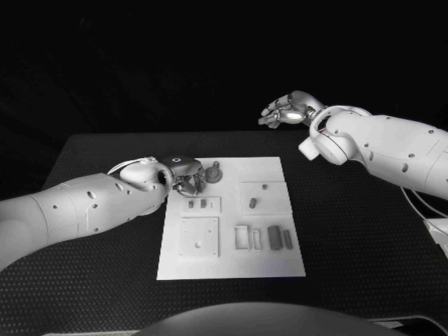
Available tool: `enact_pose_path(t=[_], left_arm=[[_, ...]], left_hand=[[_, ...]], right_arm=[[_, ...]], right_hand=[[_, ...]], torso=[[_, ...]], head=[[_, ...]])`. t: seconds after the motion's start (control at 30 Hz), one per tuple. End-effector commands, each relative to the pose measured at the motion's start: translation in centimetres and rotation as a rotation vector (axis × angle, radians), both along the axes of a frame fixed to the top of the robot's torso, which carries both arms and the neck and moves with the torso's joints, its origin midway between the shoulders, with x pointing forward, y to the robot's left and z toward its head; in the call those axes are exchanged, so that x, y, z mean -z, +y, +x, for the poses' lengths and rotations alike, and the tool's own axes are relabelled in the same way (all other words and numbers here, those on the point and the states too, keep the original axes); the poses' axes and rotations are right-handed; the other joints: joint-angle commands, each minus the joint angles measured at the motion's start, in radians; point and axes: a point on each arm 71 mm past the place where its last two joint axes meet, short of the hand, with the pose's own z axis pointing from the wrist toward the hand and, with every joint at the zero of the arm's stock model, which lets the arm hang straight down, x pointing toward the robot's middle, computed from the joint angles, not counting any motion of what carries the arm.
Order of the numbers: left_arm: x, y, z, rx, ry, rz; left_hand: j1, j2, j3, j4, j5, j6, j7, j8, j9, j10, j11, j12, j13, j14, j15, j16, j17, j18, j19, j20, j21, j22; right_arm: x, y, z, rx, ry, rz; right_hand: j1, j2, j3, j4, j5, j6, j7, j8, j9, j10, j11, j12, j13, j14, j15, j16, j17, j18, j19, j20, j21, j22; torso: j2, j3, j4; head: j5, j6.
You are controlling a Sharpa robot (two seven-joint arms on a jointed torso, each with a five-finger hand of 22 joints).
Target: Assemble the parts on the task board
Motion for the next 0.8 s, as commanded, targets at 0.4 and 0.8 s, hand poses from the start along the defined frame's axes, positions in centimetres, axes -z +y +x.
enact_pose_path(t=[0.4,0.8], left_arm=[[0.32,-0.04,-0.18,0.014,0.011,0.022],[0.50,0.08,-0.08,0.010,0.024,0.039]], left_hand=[[-0.004,0.002,0.003,0.000,0.002,0.007,0.002,0.007,0.001,0.020,0.011,-0.003,0.001,-0.003,-0.007,0.002,-0.002,0.107,0.001,-0.009,-0.006,0.001],[-0.010,-0.016,-0.005,-0.003,-0.004,-0.010,0.008,-0.003,-0.005,0.001,0.017,-0.008,-0.004,-0.005,-0.002,0.002,-0.009,0.104,-0.003,-0.009,-0.009,0.003]], right_arm=[[-0.04,0.12,-0.01,-0.012,-0.001,-0.001],[-0.04,0.16,-0.01,-0.012,-0.001,-0.001]], right_hand=[[0.005,0.005,-0.007,0.000,-0.003,-0.005,0.026,0.005,-0.001,0.005,0.000,0.007,-0.003,-0.006,0.001,-0.007,-0.002,0.021,0.000,0.009,-0.005,0.002],[0.004,0.005,-0.007,0.000,-0.003,-0.005,0.026,0.005,-0.002,0.005,0.000,0.008,-0.003,-0.006,0.001,-0.007,-0.002,0.021,0.000,0.009,-0.005,0.002]], torso=[[0.000,-0.0001,0.0002],[0.000,-0.0004,-0.0001]], head=[[-0.001,-0.001],[-0.001,-0.002]])
